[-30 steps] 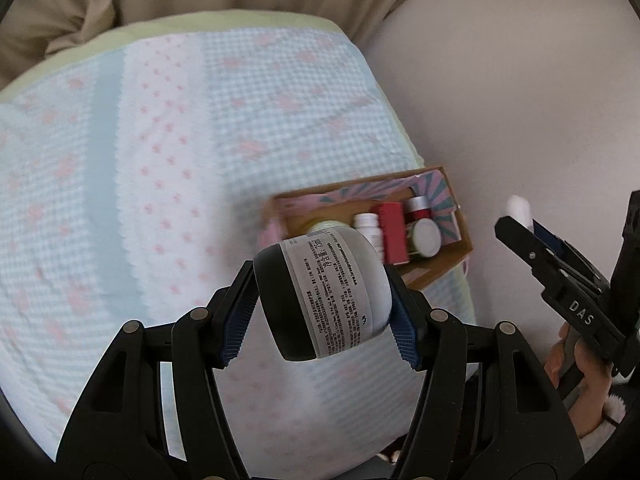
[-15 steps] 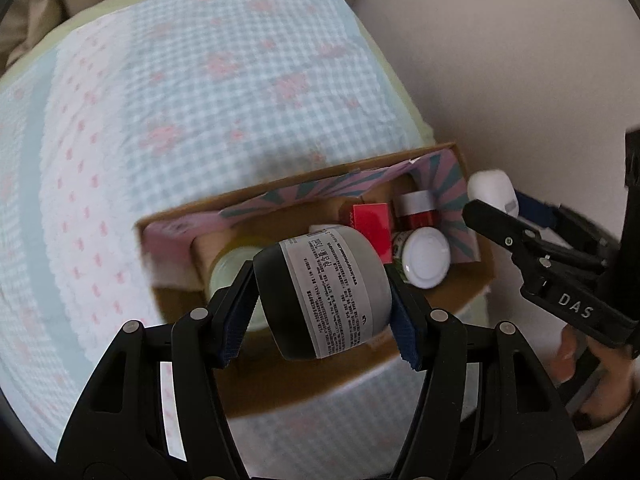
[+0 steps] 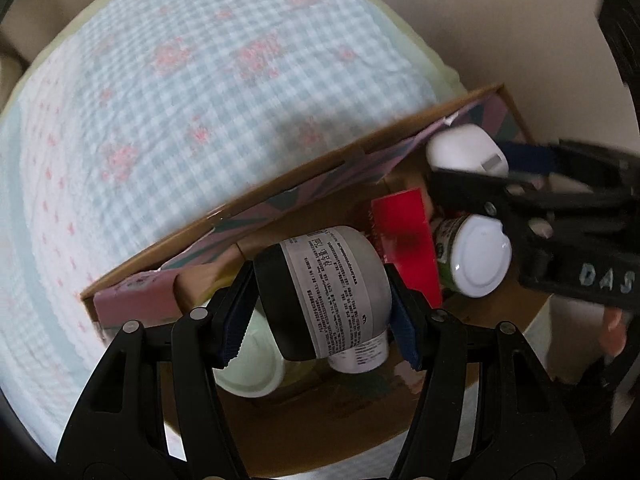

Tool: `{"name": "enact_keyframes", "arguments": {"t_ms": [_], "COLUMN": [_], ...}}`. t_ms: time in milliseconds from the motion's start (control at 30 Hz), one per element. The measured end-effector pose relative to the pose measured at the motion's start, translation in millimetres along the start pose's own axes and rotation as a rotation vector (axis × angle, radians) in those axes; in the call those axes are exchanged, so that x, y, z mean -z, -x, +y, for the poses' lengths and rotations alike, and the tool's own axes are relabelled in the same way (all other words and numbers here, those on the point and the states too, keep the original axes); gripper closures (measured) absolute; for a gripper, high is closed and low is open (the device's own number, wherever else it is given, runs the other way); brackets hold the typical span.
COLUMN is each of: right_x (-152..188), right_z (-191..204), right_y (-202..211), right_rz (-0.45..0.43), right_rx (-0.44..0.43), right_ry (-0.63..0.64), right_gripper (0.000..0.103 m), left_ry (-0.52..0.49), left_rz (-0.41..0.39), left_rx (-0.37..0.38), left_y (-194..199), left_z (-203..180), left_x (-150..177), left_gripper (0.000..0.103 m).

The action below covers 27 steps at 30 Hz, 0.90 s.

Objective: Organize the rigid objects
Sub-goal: 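Open both tools to release the jar and earbud case into the box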

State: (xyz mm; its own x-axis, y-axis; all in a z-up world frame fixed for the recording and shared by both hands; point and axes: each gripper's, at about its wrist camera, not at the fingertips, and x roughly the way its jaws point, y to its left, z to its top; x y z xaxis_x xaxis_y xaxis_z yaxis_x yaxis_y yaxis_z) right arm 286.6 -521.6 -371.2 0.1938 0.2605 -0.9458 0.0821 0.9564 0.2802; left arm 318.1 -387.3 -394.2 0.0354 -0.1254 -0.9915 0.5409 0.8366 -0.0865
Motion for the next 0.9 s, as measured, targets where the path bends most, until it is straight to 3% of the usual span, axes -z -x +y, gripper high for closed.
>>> {"name": "enact_keyframes", "arguments": {"t_ms": [33,100,133,167,200,400,633,900], "right_x": [-1.3,-4.0,-5.1,-5.7,-5.7,4.9,13.5,22.6], "right_z": [-0.4,-1.0,-1.4,-2.9,-3.6,2.6,11.6,42.7], "right_y": [-3.3,-8.4,-9.9,-10.8,-10.9,2.8,15.1,66.4], "right_rz": [0.01,0.021,0.024,0.034,0.039,0.0,-0.006,-0.076], "right_rx": [0.0,0.017,0.018,0.008,-0.004,0.028,0.037,0.065], "right_ry": [-0.004,-0.012,-0.017,-0.027,-0.03,-0.014,-0.028,-0.017], "right_gripper": [0.047,0.044,0.032,0.023,0.0,0.0,0.0,0.0], "left_ry": [-0.015,-0.035,-0.042,-0.047,-0.043,0.037,0.05,0.079], "left_rz": [0.005,0.002,-0.003,-0.025,-0.03,-0.042,-0.072,-0.192], "left_rx": [-0.019,-0.036,-0.042,-0.044,-0.039,-0.008,-0.002,-0.002], "left_y": [-0.6,2.4,5.7,11.2,13.7,27.3,44.1,116.1], "left_z": [-1.9,-4.6,-5.2,-4.7,-3.3,15.3,18.7,29.9], "left_x": [0.8,2.6,4.6,7.4,9.8,23.9,30.8,62.3], "left_gripper": [0.044,0.009,0.0,0.0,0.0,0.0,0.0,0.0]}}
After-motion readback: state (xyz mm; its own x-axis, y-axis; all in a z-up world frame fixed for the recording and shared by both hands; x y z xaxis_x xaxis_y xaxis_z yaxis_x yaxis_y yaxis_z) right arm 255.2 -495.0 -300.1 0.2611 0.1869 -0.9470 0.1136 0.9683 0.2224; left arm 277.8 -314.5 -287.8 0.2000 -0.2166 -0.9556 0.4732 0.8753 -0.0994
